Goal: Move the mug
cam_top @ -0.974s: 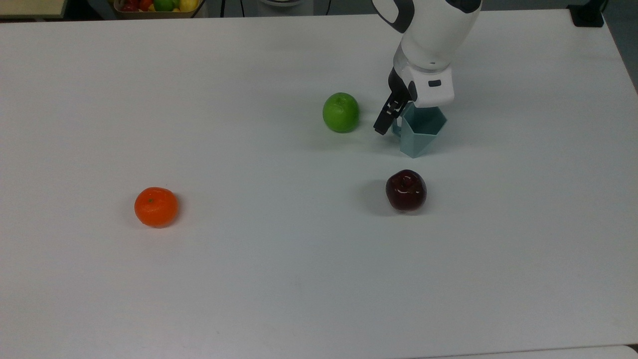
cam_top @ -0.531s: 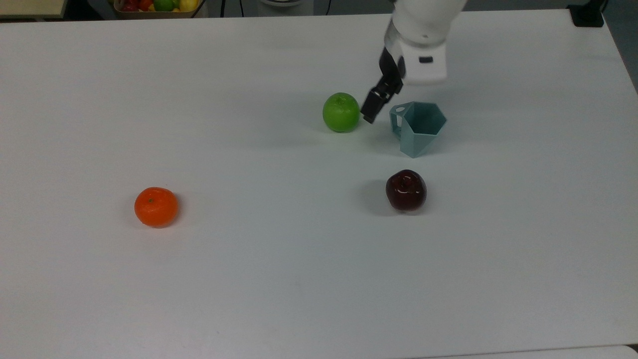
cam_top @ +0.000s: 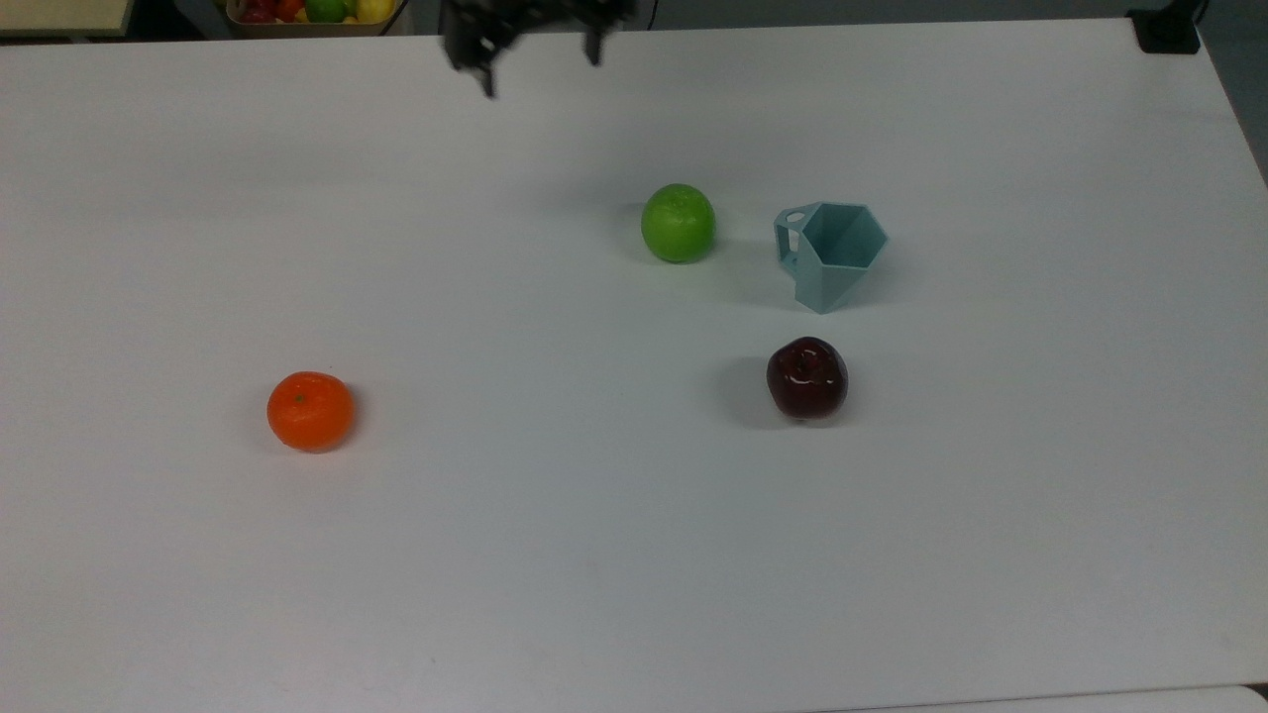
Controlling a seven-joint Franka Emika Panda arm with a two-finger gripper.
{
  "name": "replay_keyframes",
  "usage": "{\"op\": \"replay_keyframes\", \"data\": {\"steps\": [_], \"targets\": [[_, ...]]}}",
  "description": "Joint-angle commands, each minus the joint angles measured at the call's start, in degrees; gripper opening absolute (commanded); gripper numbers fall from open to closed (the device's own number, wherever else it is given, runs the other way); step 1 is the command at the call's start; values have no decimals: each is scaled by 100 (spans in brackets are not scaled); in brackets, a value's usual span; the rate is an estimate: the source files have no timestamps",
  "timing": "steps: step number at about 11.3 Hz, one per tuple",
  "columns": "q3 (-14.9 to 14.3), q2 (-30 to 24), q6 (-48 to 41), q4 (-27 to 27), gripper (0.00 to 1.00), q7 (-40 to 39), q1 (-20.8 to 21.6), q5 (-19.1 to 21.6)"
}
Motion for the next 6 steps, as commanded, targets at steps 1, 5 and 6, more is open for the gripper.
{"op": "replay_keyframes", "data": {"steps": [1, 5, 6], "targets": [[-439, 43, -401, 563, 100, 1250, -319, 377], [-466, 236, -383, 757, 100, 1896, -655, 784], [-474, 210, -392, 766, 100, 1904, -655, 767]]}}
